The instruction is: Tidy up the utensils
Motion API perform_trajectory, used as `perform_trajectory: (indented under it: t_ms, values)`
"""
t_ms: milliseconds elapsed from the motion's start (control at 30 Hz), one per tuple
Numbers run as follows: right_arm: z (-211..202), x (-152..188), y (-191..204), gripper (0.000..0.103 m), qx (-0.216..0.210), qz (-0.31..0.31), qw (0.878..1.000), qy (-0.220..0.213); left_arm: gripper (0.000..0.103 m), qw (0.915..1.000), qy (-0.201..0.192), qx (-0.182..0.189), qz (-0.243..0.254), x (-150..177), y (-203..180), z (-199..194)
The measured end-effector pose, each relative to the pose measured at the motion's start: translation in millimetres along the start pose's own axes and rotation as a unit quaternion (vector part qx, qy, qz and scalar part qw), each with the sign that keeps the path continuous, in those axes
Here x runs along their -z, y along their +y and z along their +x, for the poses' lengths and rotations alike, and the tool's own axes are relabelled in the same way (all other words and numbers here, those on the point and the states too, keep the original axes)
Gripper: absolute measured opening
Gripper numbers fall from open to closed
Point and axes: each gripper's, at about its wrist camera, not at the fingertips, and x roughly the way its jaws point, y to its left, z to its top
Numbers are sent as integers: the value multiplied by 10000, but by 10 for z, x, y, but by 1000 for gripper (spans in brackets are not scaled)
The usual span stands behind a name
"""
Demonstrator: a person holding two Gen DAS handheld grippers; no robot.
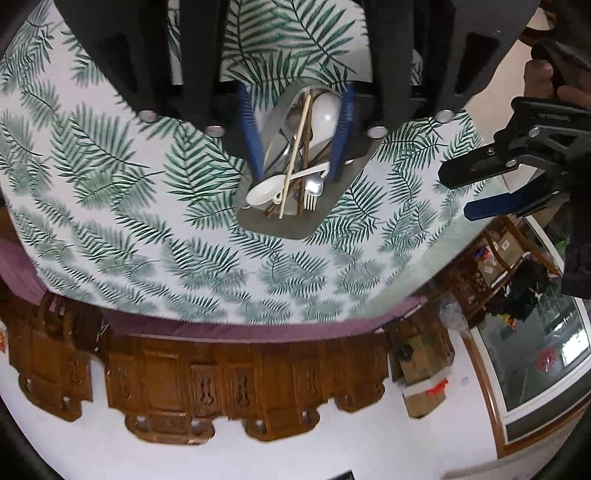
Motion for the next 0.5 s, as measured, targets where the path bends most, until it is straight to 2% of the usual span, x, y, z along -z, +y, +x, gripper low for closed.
perform_trajectory:
  t_ms: [100, 333, 367, 500]
  values:
    - [-233, 107, -44, 48, 141, -10, 9998, -113, 94, 9999, -127, 16, -16, 34, -78, -107]
    - [-716, 368, -156, 79, 535, 100, 9975, -440, 95, 9993, -341, 36, 152, 190, -351, -387]
    - [-769, 401, -177, 89, 581, 144, 9971, -460, 95, 9991, -373, 24, 189, 217, -391, -426]
    - [-1023, 552, -212, 99, 803, 176, 9947, -617, 95, 9984, -484, -83, 263, 309, -532, -558]
